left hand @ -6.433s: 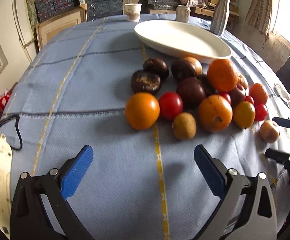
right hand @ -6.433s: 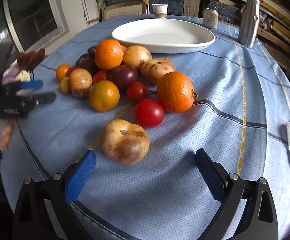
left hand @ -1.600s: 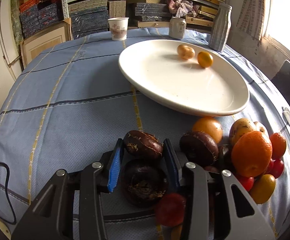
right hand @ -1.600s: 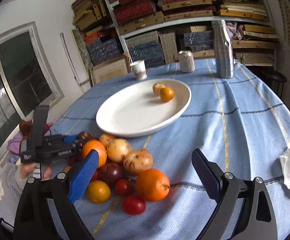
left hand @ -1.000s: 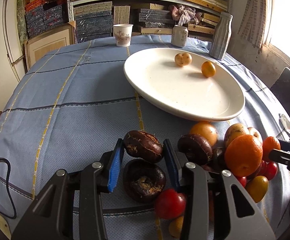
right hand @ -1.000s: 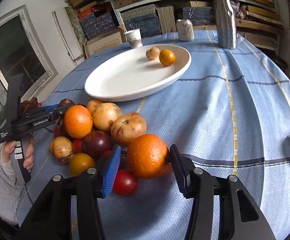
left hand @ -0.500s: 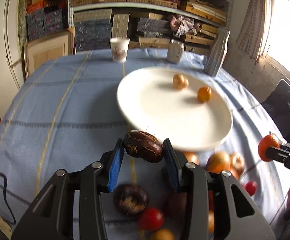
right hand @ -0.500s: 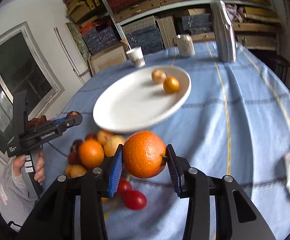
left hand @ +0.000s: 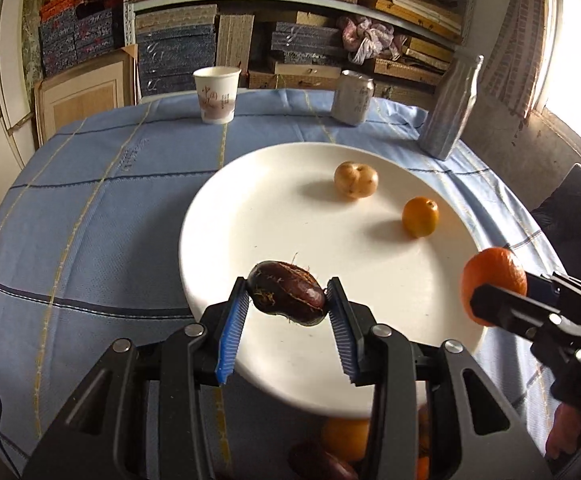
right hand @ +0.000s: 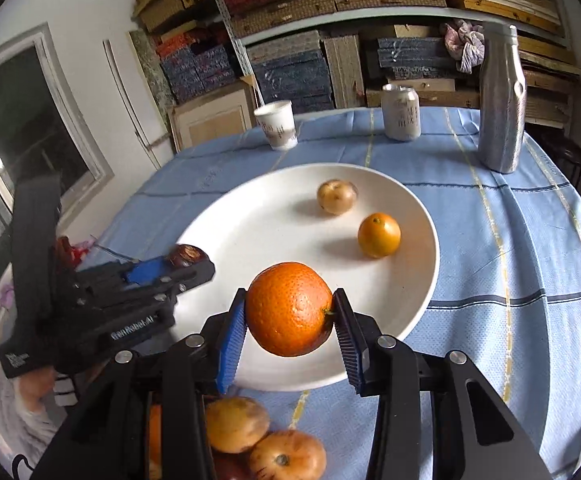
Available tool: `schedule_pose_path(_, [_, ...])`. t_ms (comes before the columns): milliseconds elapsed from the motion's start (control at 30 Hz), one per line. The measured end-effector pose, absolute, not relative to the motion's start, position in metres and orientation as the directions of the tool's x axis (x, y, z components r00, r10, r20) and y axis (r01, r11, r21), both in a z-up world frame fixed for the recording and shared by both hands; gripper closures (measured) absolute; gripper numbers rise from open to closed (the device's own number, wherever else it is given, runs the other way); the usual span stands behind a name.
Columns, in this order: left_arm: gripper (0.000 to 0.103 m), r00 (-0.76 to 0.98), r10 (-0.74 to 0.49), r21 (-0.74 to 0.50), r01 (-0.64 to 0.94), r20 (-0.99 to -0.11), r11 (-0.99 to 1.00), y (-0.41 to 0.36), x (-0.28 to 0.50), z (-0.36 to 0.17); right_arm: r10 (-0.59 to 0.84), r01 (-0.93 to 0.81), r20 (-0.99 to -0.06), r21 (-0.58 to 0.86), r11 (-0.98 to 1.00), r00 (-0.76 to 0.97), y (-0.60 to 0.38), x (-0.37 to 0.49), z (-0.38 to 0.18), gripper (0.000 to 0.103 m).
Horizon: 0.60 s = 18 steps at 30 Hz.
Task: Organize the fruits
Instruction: 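Lift both fruits onto the white plate and open both tools, then reach the left tool to a larger dark brown fruit and grasp it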
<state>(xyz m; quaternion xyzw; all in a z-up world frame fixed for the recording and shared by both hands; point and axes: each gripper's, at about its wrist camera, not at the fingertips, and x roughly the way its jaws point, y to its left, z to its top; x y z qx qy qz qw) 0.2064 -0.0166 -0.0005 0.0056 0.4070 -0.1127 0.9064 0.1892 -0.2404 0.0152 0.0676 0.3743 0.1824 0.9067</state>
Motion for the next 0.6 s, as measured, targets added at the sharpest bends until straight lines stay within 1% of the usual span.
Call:
schedule_pose_path(200, [0.063,0.615,-0.231,-0.129,0.205,-0.754,0.97,-0.009,0.219,-0.01,0.346,-0.264,-0.677,0.226,0.938,0.65,-0.239,0.198,0.003,0.057])
schedule_pose_path(267, [0.06,0.625,-0.22,-0.116,0.204,-0.749,0.972,-0.008,0.217,-0.008,0.351,-0.263,-0.669,0.235,0.936,0.655,-0.242,0.197,0.003,0.057])
schedule_pose_path(333, [0.05,0.637,-0.216,-0.112,0.2,-0.739,0.973,-0.006,0.213,-0.003,0.359,-0.264,-0.654,0.244,0.933,0.665,-0.245,0.192,0.009,0.057])
schedule_pose_path(400, [0.046,0.648,-0.218,-0.112,0.201,-0.73,0.973,-0.004,0.207,0.002,0.363,-0.266,-0.633,0.246,0.932,0.684,-0.249,0.183,0.018,0.055])
schedule_pose_path(433, [0.04,0.654,-0.219,-0.113,0.201,-0.724,0.973,-0.002,0.203,0.006,0.364,-0.27,-0.618,0.244,0.931,0.697,-0.251,0.177,0.023,0.05])
schedule_pose_path(467, [0.035,0.662,-0.218,-0.113,0.199,-0.717,0.973,0.0,0.199,0.01,0.363,-0.272,-0.604,0.241,0.932,0.709,-0.254,0.172,0.027,0.044])
schedule_pose_path(500, [0.027,0.68,-0.212,-0.11,0.191,-0.702,0.975,0.004,0.192,0.016,0.358,-0.269,-0.589,0.236,0.934,0.724,-0.256,0.167,0.031,0.041])
schedule_pose_path(533, [0.022,0.691,-0.207,-0.108,0.184,-0.692,0.977,0.008,0.186,0.019,0.349,-0.26,-0.57,0.233,0.937,0.744,-0.259,0.16,0.036,0.037])
schedule_pose_path(567, [0.021,0.704,-0.201,-0.108,0.175,-0.681,0.979,0.013,0.179,0.022,0.344,-0.255,-0.554,0.234,0.938,0.758,-0.262,0.154,0.04,0.035])
schedule_pose_path(600, [0.017,0.712,-0.197,-0.109,0.168,-0.674,0.98,0.018,0.171,0.026,0.345,-0.255,-0.541,0.236,0.938,0.767,-0.264,0.149,0.042,0.035])
